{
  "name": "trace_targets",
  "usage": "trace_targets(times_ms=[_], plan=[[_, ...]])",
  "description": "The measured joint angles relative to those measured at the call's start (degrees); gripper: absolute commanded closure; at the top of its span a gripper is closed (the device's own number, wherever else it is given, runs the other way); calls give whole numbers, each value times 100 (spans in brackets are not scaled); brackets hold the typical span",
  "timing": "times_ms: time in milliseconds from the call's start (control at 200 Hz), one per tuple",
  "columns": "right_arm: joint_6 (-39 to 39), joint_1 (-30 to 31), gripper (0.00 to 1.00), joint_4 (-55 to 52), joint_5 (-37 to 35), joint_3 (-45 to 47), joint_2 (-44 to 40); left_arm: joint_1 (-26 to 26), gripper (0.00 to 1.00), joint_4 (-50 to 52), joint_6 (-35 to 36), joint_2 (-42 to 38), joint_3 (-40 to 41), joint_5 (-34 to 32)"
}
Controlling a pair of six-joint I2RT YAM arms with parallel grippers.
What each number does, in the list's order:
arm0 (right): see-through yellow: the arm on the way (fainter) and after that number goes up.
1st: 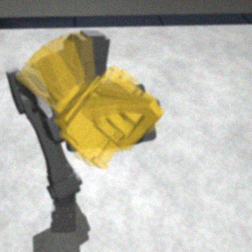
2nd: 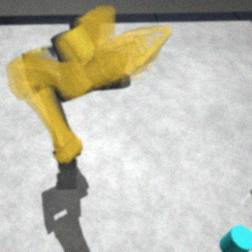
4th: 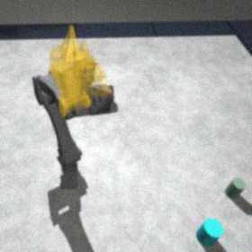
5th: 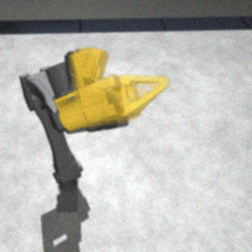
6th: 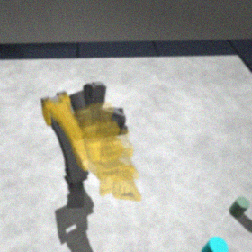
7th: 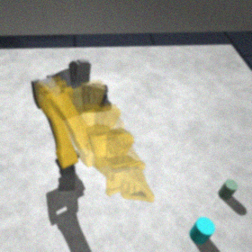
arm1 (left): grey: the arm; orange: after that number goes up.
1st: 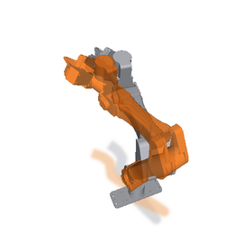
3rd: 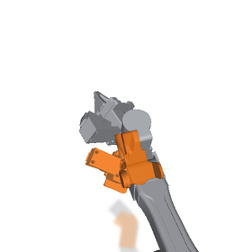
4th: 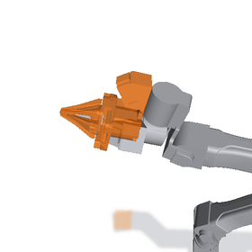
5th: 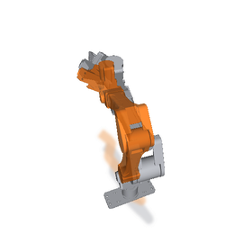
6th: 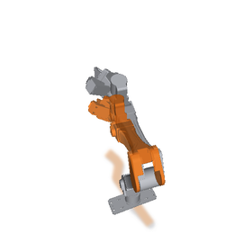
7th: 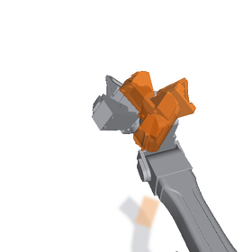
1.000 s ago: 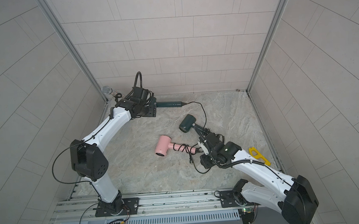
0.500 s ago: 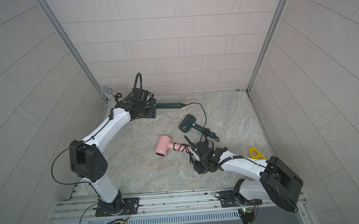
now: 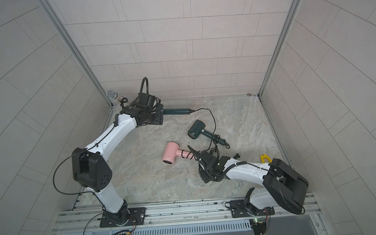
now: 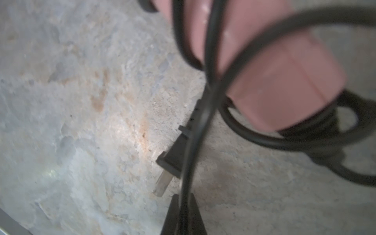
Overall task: Wrap the cord around the hair dryer
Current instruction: Wrap the power cord around the hair dryer.
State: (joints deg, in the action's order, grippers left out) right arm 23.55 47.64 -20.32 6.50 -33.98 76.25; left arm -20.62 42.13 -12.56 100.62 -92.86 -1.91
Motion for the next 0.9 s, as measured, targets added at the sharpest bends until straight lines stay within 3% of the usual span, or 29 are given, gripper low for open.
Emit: trace_targets(times_ms=[365, 515, 731, 901], plan=[[-256, 11, 100, -1676, -251, -1233, -1231, 26, 100, -85, -2, 0, 33, 39], [-734, 11, 100, -2400, -337, -2227, -1049, -39, 100, -201, -55, 0, 35, 188], [-1930, -15, 100, -2691, -953, -3886, -496, -579, 100, -411, 2, -2, 199, 284], [-2837, -457, 100, -2756, -1121, -5215, -48, -750, 100, -400, 389, -138, 798, 492]])
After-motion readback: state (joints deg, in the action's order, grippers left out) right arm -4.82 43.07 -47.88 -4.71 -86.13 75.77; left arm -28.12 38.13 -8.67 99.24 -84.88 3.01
